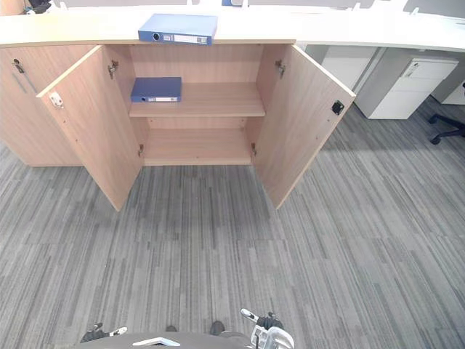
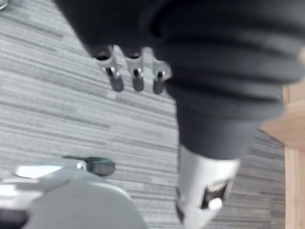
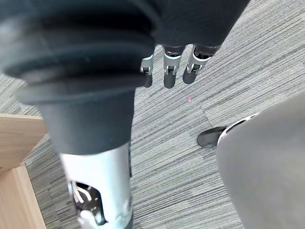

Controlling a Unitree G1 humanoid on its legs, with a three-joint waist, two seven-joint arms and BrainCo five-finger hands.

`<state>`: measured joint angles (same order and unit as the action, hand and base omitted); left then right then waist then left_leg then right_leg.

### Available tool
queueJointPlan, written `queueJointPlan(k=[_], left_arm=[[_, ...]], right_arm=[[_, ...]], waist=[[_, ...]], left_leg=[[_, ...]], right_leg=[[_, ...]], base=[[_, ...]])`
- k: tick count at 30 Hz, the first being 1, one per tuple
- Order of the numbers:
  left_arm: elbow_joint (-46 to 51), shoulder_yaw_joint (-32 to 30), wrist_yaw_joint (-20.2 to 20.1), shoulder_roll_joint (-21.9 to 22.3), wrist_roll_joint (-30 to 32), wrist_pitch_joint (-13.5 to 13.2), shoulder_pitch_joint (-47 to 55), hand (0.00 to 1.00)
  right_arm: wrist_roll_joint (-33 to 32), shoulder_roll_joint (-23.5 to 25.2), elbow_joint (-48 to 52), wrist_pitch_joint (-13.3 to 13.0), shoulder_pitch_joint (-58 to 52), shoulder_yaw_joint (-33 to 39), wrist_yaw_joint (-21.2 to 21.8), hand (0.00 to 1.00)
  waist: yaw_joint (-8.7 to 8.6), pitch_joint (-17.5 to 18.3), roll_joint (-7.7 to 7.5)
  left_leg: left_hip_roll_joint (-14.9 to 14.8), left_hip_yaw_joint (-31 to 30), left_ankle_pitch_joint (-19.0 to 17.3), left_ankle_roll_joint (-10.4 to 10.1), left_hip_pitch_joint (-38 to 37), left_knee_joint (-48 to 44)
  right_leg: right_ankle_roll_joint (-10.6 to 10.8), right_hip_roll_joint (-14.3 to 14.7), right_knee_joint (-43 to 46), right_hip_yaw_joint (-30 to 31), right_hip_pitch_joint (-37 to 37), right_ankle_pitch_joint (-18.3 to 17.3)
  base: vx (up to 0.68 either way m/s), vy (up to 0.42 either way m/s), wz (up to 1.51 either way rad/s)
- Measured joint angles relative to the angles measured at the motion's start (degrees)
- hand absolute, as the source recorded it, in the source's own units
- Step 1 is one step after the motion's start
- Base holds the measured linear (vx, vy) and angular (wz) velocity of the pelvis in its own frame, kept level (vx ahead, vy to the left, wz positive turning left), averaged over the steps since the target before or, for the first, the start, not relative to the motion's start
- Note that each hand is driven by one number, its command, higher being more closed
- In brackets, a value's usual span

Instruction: Walk over to the cabinet, pick up the folder, carry it to the office cabinet, place the folder inside the office cabinet, then close the office cabinet door

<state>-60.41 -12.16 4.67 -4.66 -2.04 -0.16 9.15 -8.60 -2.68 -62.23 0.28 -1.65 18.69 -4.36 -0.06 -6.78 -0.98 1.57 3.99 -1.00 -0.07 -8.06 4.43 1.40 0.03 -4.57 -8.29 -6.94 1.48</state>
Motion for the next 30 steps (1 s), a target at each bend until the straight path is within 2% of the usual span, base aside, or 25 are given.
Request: queueJointPlan(k=[10, 12, 13, 16, 17, 18, 19, 20, 22, 23, 25, 26, 27, 28, 29, 30], left_arm=[[0.0, 1.1, 0.0, -0.9, 0.0, 0.0, -1.0, 0.00], [0.1, 1.0, 0.0, -1.1, 0.0, 0.0, -1.5, 0.00], [0.2, 0.9, 0.0, -1.2, 0.0, 0.0, -1.9, 0.00], [0.9, -0.3, 0.0, -1.1, -0.1, -0.1, -2.5, 0.00], [1.1, -0.7, 0.0, -1.1, -0.1, -0.1, -2.6, 0.00], [1.3, -1.9, 0.0, -0.9, -0.2, -0.4, -2.7, 0.00], [1.3, -2.5, 0.0, -0.4, -0.2, -0.4, -2.7, 0.00], [1.3, -2.7, 0.1, 0.0, -0.6, -0.5, -2.7, 0.00], [1.2, -3.4, 0.6, 0.7, -1.4, -0.6, -2.5, 0.00], [1.3, -3.5, 0.7, 0.8, -1.4, -0.6, -2.4, 0.00], [1.2, -3.4, 0.8, 1.2, -1.4, -0.6, -1.7, 0.00], [0.9, -3.4, 0.8, 1.2, -1.4, -0.6, -1.2, 0.00], [1.0, -3.4, 0.9, 0.6, -1.6, -0.8, -1.8, 0.00], [1.1, -3.5, 0.8, 0.2, -1.7, -1.0, -2.8, 0.00], [1.1, -3.6, 0.8, 0.1, -1.7, -1.0, -2.9, 0.00], [1.1, -4.0, 0.9, 0.2, -1.8, -1.0, -2.8, 0.00]], right_arm=[[-0.1, 0.1, 0.3, 0.0, 0.4, 0.0, 0.0, 0.00], [-0.1, 0.2, 0.5, -0.1, 0.5, 0.3, 0.0, 0.00], [-0.1, 0.4, 0.5, -0.1, 0.5, 0.8, 0.0, 0.00], [-0.7, 0.4, 1.0, -0.3, 0.5, 1.8, 0.0, 0.00], [-0.7, 0.4, 1.1, -0.3, 0.4, 1.8, 0.0, 0.00], [-0.7, 0.4, 1.3, -0.3, 0.3, 1.8, 0.0, 0.00], [-0.7, 0.0, 1.4, -0.3, 0.4, 1.7, -0.1, 0.00], [-0.7, -0.2, 1.4, -0.3, 0.5, 1.7, -0.1, 0.00], [-0.7, -1.0, 1.5, -0.1, 0.3, 1.5, -0.2, 0.00], [-0.7, -1.1, 1.5, -0.1, 0.2, 1.1, -0.3, 0.00], [-0.7, -1.5, 1.6, -0.1, 0.3, -0.4, -1.2, 0.00], [-0.7, -1.3, 1.4, -0.1, 0.5, -0.7, -1.4, 0.00], [-0.6, -0.1, 0.8, -0.1, 1.1, -1.0, -1.3, 0.00], [-0.6, 0.7, 0.6, -0.1, 1.7, -1.1, -1.2, 0.00], [-0.5, 0.9, 0.5, 0.0, 1.8, -1.1, -1.2, 0.00], [0.0, 0.9, 0.6, -0.1, 2.1, -1.1, -1.2, 0.00]], waist=[[-0.06, -1.4, -0.36], [-0.17, -1.8, -0.75], [-0.19, -2.2, -1.02], [-0.41, -3.4, -0.90], [-0.36, -3.6, -1.09], [-0.01, -4.2, -1.29], [0.31, -4.6, -0.84], [0.33, -4.6, -0.43], [0.98, -4.8, 0.10], [1.27, -4.8, 0.11], [1.76, -4.9, 0.88], [2.69, -4.6, 0.76], [2.70, -4.4, -0.74], [2.78, -4.3, -1.47], [3.05, -4.3, -1.64], [3.67, -4.3, -1.63]], left_leg=[[0.0, -0.5, -0.3, -0.4, 1.3, 0.0], [0.0, -0.8, -1.7, -1.4, 2.5, -2.1], [-0.1, -0.7, -3.6, -1.9, 4.3, -5.7], [-1.4, 5.2, -7.3, -5.7, 9.1, -17.3], [-1.5, 6.2, -7.5, -5.9, 10.3, -20.2], [-2.4, 8.9, -9.7, -5.2, 13.7, -27.5], [-4.2, 10.5, -12.5, -3.6, 16.7, -32.2], [-4.9, 10.6, -13.3, -3.1, 18.1, -33.3], [-5.2, 10.2, -12.5, -3.0, 21.9, -30.3], [-5.1, 10.2, -11.6, -3.2, 22.6, -28.4], [-5.2, 8.5, -6.0, -4.2, 23.8, -18.5], [-4.2, 8.6, 0.9, -2.1, 23.1, -17.8], [-3.2, 9.3, -2.6, -1.4, 24.7, -20.7], [-2.8, 10.1, -5.3, -0.4, 25.9, -24.0], [-2.7, 10.8, -6.8, 0.1, 25.9, -25.4], [-2.6, 13.2, -9.1, 1.9, 23.5, -26.5]], right_leg=[[0.0, 0.0, 0.0, -0.6, 1.0, -0.4], [0.0, -0.1, 0.0, -1.3, 1.0, -0.8], [-0.2, -0.3, 0.4, -1.7, 0.9, -1.4], [-0.6, -1.3, 4.0, -3.0, 0.9, -4.5], [-1.0, -1.8, 4.4, -3.0, 0.9, -5.4], [-1.4, -2.5, 5.4, -2.8, 0.8, -6.7], [-1.3, -2.8, 6.4, -2.8, 0.6, -7.8], [-1.1, -3.1, 6.6, -2.8, 0.4, -8.2], [0.5, -5.5, 6.9, -1.7, -1.1, -9.9], [1.1, -6.2, 6.9, -1.2, -1.4, -10.3], [3.6, -7.9, 6.8, 0.8, -2.4, -12.0], [4.5, -9.4, 6.3, 2.9, -3.0, -13.5], [3.6, -10.6, 7.0, 3.6, -2.6, -13.0], [4.1, -11.5, 8.9, 4.2, -1.1, -12.3], [4.5, -12.0, 10.1, 5.1, -0.7, -12.1], [5.2, -13.0, 16.1, 8.0, 1.0, -12.0]], base=[[0.00, -0.001, 0.03], [0.01, -0.014, 0.15], [0.01, -0.022, 0.25], [0.01, -0.015, 0.30], [0.02, 0.023, 0.29], [0.05, 0.033, 0.14], [0.06, 0.044, 0.10], [0.16, 0.130, -0.01], [0.19, 0.176, -0.17], [0.22, 0.196, -0.34], [0.41, 0.376, -0.64], [0.56, 0.447, -0.74], [0.61, 0.412, -0.59], [0.41, 0.247, -0.29], [0.50, 0.331, -0.49], [0.41, 0.278, -0.58]])
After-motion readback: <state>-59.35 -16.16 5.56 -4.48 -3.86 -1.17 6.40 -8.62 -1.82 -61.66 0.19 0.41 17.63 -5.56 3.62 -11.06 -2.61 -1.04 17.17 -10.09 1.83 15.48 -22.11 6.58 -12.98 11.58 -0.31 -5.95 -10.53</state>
